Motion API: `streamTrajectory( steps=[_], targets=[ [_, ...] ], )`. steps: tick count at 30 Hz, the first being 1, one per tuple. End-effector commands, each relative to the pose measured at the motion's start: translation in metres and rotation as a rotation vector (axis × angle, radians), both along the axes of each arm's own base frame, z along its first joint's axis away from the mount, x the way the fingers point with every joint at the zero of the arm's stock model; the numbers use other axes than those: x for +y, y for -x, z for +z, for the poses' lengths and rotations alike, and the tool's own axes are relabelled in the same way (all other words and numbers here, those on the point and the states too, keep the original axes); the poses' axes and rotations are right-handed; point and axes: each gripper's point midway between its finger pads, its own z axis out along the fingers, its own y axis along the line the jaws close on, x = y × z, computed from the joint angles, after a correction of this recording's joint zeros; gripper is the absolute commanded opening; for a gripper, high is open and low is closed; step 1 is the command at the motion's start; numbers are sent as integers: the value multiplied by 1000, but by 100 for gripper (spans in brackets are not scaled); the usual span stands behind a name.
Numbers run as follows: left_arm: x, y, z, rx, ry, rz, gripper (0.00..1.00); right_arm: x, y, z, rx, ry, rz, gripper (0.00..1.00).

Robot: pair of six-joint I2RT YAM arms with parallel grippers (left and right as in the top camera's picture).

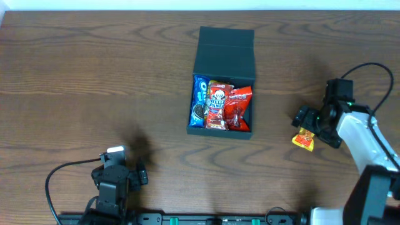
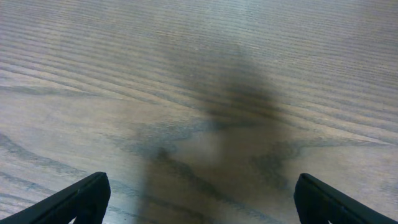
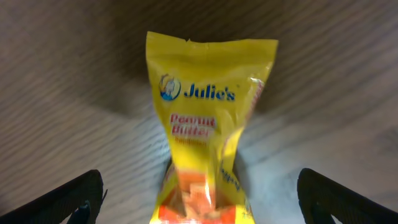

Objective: Pack container
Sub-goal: 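Move the right gripper to the yellow Julie's packet and grasp it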

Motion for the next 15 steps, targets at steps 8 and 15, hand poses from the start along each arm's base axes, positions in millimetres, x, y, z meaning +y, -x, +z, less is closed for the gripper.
streamTrajectory(
  steps=[8,15],
  targets=[
    [5,9,-16,58,-34,4,95,-3,-2,-22,21,5,21,99],
    [5,9,-16,58,-34,4,95,0,6,-40,15,5,22,99]
  ],
)
